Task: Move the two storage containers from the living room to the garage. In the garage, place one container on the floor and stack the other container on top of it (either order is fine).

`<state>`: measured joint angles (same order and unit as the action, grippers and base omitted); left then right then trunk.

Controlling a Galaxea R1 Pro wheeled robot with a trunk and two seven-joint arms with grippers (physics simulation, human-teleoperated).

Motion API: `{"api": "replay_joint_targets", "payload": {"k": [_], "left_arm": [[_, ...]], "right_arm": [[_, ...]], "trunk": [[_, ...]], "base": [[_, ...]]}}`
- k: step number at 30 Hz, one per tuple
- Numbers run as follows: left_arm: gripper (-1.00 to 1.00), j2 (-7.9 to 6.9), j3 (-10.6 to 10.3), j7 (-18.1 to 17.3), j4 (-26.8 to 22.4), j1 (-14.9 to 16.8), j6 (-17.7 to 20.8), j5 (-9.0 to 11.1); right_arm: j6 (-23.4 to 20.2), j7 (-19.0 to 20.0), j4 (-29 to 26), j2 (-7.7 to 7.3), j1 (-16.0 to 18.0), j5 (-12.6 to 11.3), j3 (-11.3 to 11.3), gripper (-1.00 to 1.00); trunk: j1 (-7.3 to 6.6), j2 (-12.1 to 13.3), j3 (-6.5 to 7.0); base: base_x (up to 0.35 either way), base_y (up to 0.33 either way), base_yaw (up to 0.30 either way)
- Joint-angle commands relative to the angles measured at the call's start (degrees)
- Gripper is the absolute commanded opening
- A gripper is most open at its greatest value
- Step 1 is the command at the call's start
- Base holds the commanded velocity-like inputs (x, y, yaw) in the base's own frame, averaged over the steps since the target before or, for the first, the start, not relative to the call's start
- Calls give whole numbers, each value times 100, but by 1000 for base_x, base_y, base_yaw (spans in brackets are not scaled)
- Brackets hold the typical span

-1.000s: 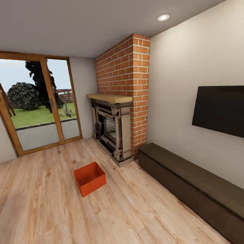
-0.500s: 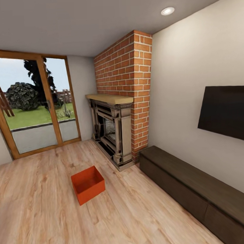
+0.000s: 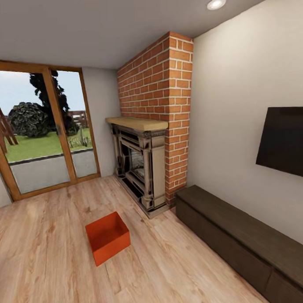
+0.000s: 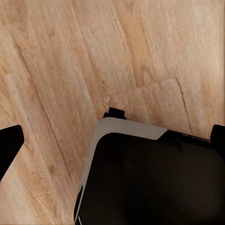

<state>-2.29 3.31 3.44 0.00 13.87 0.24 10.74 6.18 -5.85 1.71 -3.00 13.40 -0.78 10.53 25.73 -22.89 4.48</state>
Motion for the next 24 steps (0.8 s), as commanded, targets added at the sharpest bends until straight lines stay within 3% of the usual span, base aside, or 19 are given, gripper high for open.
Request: {"api": "replay_joint_targets", "payload": {"k": [1, 24], "left_arm": [[100, 1, 32, 8, 0, 2, 3, 16], [100, 1, 30, 8, 0, 2, 3, 16]], "right_arm": [[31, -18, 18, 1, 5, -9, 36, 100], [33, -20, 18, -4, 5, -10, 36, 100]], "trunk": [[5, -3, -2], [5, -3, -2]], "base": [[323, 0, 205], [324, 0, 249]]}}
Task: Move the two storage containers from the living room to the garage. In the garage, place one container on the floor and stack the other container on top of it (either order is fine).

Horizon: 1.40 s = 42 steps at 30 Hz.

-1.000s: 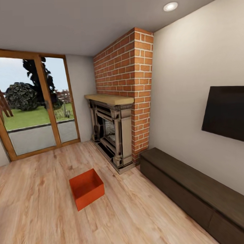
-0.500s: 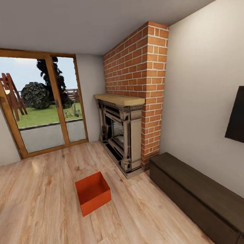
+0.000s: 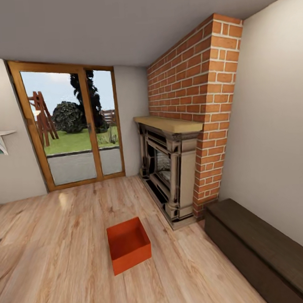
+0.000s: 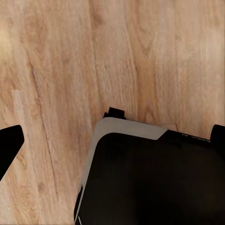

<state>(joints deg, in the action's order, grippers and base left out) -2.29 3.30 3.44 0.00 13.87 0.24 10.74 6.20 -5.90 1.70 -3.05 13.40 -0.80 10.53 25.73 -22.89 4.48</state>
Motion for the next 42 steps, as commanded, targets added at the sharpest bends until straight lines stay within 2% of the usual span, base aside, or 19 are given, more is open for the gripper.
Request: {"api": "replay_joint_targets", "payload": {"k": [1, 25, 42], "left_arm": [[100, 1, 30, 8, 0, 2, 3, 16], [100, 1, 32, 6, 0, 2, 3, 16], [100, 1, 30, 8, 0, 2, 3, 16]], "right_arm": [[30, -15, 17, 0, 5, -8, 37, 100], [30, -16, 21, 3, 5, -8, 37, 100], [21, -15, 16, -2, 5, -8, 32, 100]], "trunk": [[5, -3, -2], [5, -3, -2], [5, -3, -2]], "base": [[324, 0, 221], [324, 0, 201], [324, 0, 24]]}}
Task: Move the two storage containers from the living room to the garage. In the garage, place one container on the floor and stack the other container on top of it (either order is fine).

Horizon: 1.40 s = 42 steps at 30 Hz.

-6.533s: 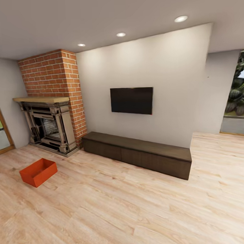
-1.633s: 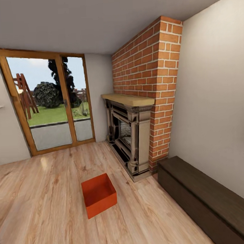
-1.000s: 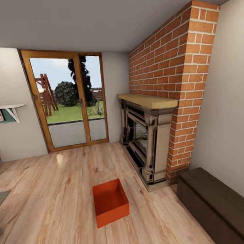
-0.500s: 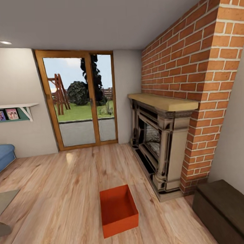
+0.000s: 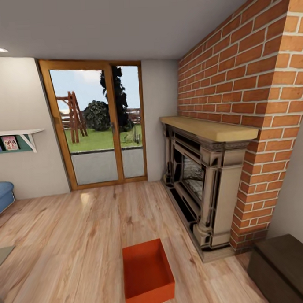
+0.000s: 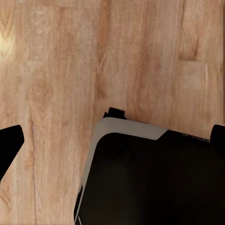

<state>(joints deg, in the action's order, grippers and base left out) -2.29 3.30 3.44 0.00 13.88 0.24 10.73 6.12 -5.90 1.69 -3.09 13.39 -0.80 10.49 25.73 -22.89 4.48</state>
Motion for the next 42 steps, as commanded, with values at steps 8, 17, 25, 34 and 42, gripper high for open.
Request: {"api": "replay_joint_targets", "payload": {"k": [8, 17, 25, 34, 42], "left_arm": [[100, 0, 32, 7, 0, 1, 3, 17], [100, 0, 31, 7, 0, 1, 3, 17], [100, 0, 33, 7, 0, 1, 3, 17], [100, -7, 36, 7, 0, 1, -5, 19], [100, -7, 30, 7, 0, 1, -8, 18]], "right_arm": [[37, -13, 18, 2, 5, -8, 37, 100], [6, -9, 22, 28, 5, -1, 42, 100], [-22, -8, 18, 34, 5, 1, 42, 100], [22, -15, 17, 14, 5, -5, 41, 100], [29, -16, 18, 10, 5, -8, 41, 100]], "trunk": [[5, -3, -2], [5, -3, -2], [5, -3, -2], [5, -3, -2], [5, -3, -2]], "base": [[324, 0, 0], [323, 0, 0], [324, -3, 0], [297, -77, 61], [72, -35, 252]]}}
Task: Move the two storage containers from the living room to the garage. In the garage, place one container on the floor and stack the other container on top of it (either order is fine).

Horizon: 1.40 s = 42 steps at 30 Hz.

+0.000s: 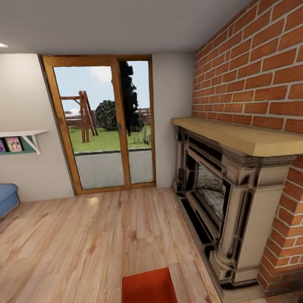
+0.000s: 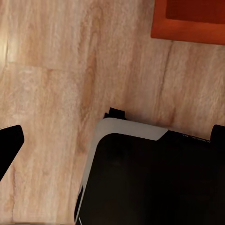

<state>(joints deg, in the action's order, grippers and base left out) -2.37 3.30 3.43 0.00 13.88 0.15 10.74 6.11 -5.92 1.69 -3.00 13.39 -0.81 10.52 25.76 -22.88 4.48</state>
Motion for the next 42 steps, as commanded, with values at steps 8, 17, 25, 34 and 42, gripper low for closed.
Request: {"api": "replay_joint_targets", "payload": {"k": [8, 17, 25, 34, 42], "left_arm": [[100, 7, 31, 9, 0, 1, -4, 16], [100, 8, 31, 16, 0, 1, 1, 24], [100, 8, 31, 17, 0, 1, 1, 23], [100, 8, 37, 17, 0, 1, 3, 25], [100, 8, 34, 17, 0, 1, 3, 25]], "right_arm": [[30, -14, 19, 1, 5, -7, 38, 100], [31, -14, 19, 1, 5, -7, 38, 100], [31, -14, 16, 1, 5, -7, 38, 100], [31, -14, 17, -6, 5, -24, 30, 100], [31, -14, 16, -8, 5, -36, 29, 100]], "trunk": [[2, -4, -2], [2, -4, -2], [2, -4, -2], [2, -4, -2], [2, -4, -2]], "base": [[2, -1, 254], [0, 0, 245], [0, 0, 178], [0, -98, 13], [0, -267, 0]]}}
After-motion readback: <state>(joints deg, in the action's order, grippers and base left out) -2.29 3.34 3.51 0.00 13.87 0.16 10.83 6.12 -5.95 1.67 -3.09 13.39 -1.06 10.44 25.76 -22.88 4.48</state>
